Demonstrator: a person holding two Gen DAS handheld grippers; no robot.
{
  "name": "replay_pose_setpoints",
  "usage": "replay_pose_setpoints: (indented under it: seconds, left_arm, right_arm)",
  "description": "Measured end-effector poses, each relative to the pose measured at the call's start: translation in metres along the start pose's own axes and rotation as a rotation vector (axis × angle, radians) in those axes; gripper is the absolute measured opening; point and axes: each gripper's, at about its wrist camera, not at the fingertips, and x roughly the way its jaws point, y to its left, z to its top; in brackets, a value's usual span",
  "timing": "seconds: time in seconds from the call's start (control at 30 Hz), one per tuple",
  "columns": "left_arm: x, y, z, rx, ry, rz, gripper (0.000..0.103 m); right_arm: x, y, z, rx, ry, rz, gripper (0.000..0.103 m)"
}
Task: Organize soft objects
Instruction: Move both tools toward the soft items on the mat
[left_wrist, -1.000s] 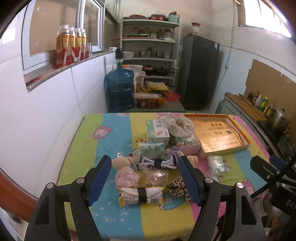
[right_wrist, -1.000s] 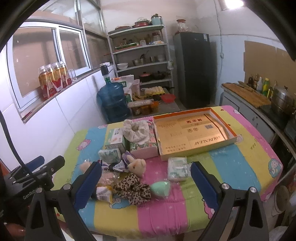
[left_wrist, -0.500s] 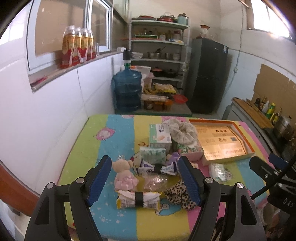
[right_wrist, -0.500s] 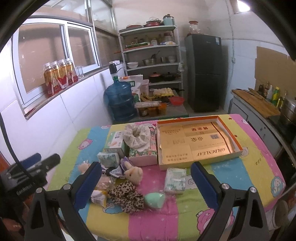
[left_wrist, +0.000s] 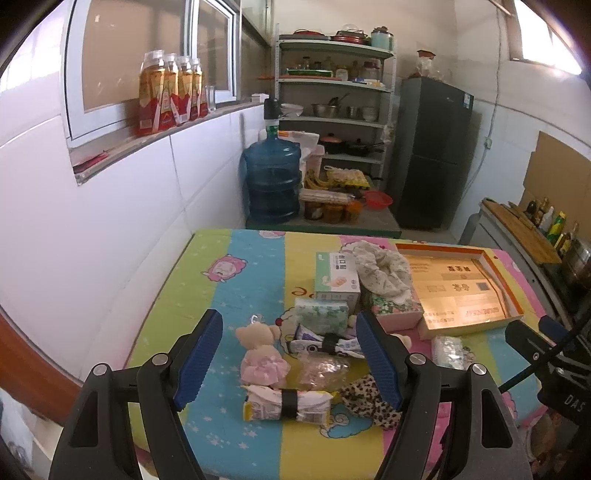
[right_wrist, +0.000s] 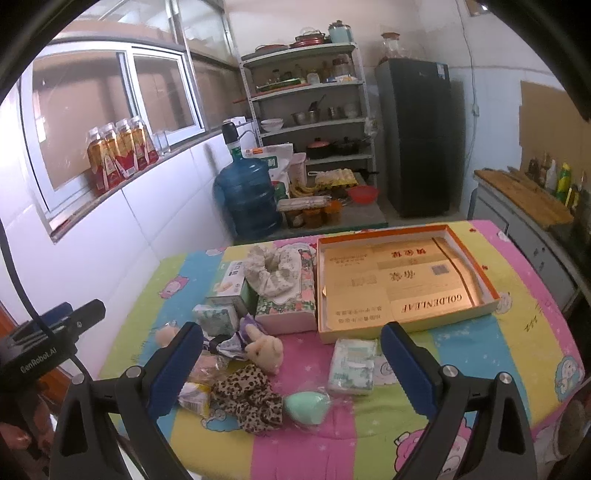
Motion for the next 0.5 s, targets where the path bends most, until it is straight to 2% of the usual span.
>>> replay_pose_setpoints:
  seconds: [0.5]
  left_arm:
    - [0.014, 0.016, 0.016, -0.001, -0.024, -0.010, 0.076]
  right_arm:
    - [0.008, 0.014, 0.013, 0.026, -0.033, -0.009, 0.098]
